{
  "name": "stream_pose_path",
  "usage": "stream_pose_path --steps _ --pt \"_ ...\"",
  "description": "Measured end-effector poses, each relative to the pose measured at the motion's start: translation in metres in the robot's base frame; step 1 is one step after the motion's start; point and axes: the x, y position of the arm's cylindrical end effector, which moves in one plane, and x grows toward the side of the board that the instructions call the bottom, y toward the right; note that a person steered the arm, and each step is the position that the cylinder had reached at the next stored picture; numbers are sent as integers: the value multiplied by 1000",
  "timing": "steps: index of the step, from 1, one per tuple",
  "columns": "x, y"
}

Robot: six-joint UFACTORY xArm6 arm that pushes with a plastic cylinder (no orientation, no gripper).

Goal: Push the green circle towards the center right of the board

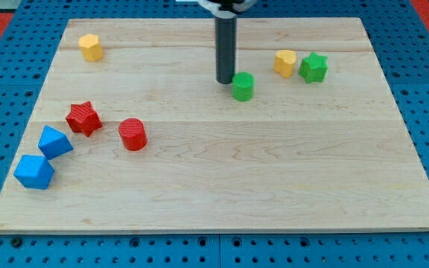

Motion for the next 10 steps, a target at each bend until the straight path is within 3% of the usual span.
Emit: stream_pose_path --steps 2,5,8,10 --pt "43 13" --pt "45 143" --pt "44 135" --pt "34 63"
